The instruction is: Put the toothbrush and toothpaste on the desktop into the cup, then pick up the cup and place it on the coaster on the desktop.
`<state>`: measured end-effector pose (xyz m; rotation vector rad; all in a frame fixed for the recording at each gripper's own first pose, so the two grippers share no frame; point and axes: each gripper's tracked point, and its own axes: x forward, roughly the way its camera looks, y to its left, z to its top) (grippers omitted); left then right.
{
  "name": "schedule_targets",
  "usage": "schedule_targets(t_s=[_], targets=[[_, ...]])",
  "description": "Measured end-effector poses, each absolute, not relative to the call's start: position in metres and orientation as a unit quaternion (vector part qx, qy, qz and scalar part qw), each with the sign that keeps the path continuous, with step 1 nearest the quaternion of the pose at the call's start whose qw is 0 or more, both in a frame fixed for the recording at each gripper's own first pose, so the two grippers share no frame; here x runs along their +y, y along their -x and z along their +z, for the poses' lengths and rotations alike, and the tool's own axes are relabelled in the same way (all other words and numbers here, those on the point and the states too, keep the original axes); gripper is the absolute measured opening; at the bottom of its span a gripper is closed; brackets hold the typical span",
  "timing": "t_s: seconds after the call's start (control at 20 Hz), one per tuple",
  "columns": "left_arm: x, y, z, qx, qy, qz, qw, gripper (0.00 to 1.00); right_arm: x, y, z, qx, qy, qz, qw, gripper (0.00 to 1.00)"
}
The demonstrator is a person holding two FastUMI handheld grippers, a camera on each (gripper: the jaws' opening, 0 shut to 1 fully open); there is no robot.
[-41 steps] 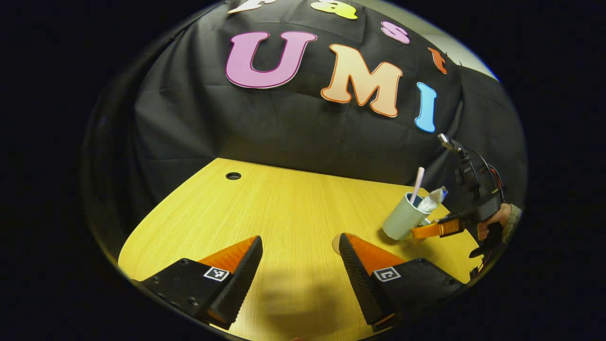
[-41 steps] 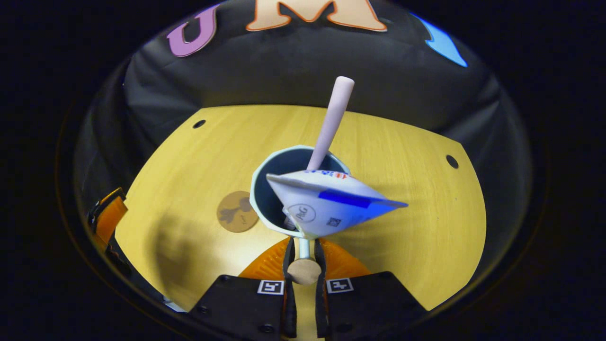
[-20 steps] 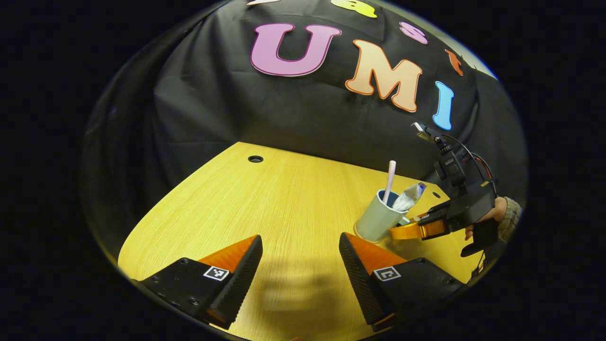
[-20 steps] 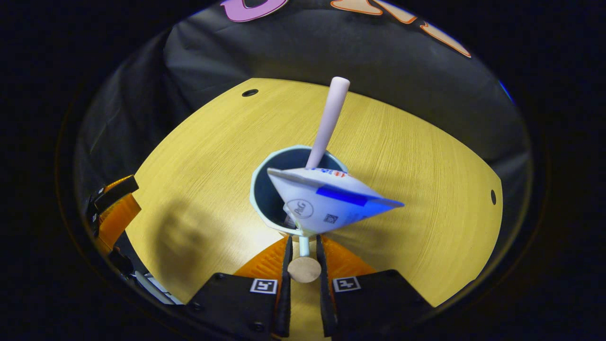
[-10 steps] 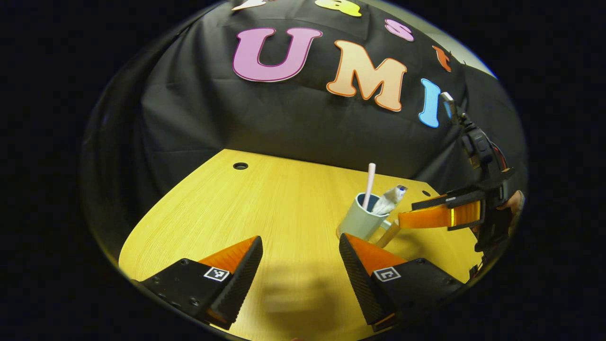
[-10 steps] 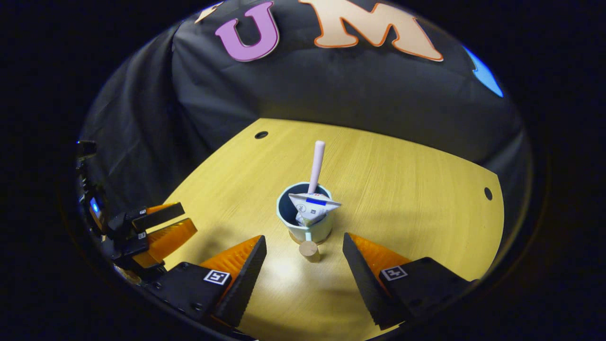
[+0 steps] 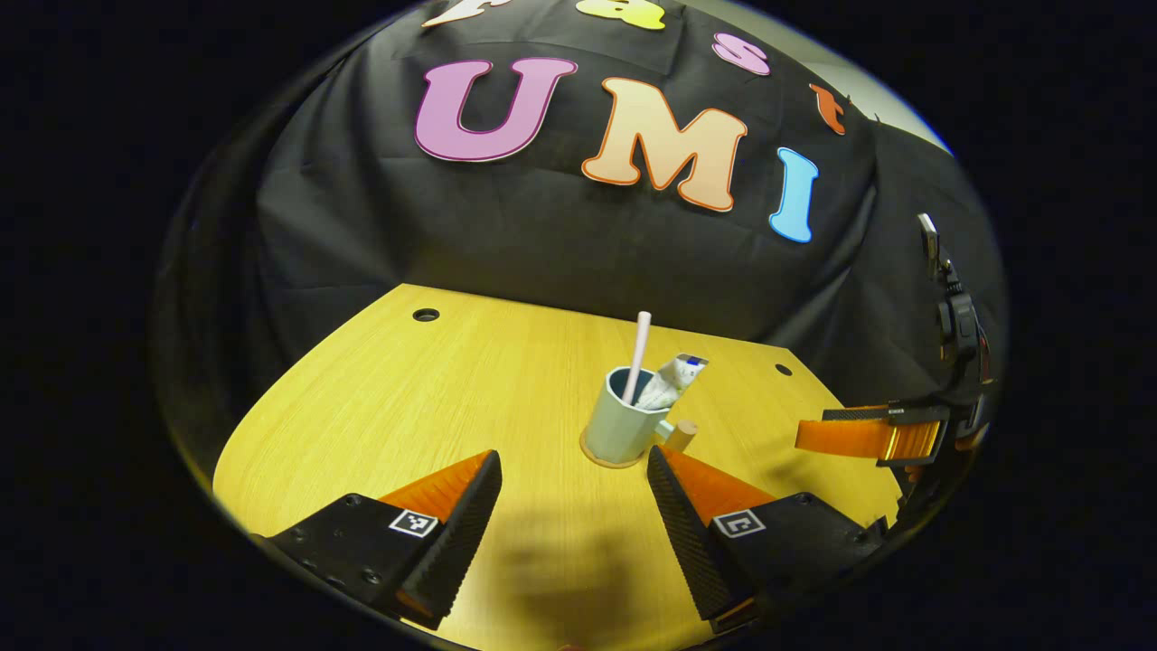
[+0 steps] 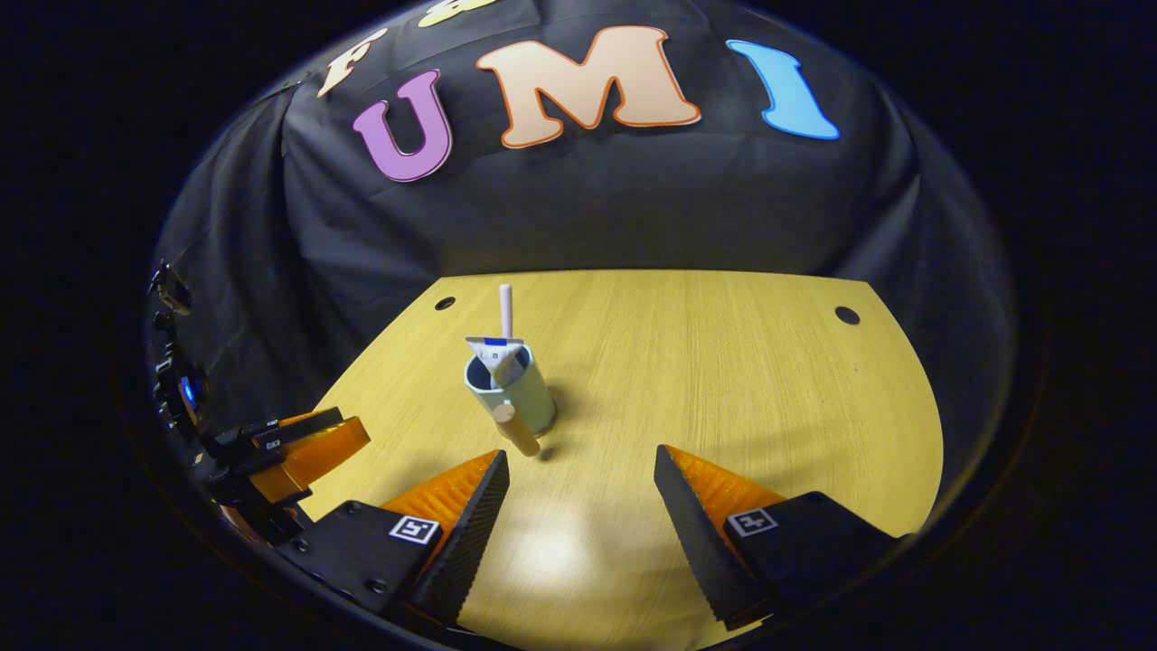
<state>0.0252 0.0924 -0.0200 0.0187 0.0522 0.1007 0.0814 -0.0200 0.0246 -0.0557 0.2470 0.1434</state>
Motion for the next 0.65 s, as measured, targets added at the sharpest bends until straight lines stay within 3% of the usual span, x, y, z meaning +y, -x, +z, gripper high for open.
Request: schedule_targets(t_s=[0.15, 0.2, 0.65], targets=[[0.08, -0.021, -0.026, 0.031, -0.006, 0.047, 0.998, 0.94, -0.04, -0.07, 0.015, 0.12, 0.024, 0.058, 0.991, 0.95], [0.077, -0.02, -0.029, 0.034, -0.006, 0.048, 0.998, 0.94, -0.043, -0.067, 0.012, 0.12, 0.022, 0.056, 0.991, 0.99], [0.071, -0.021, -0.041, 0.056, -0.01, 0.039, 0.998, 0.94, -0.055, -0.054, 0.017, 0.106, 0.017, 0.049, 0.993, 0.99]])
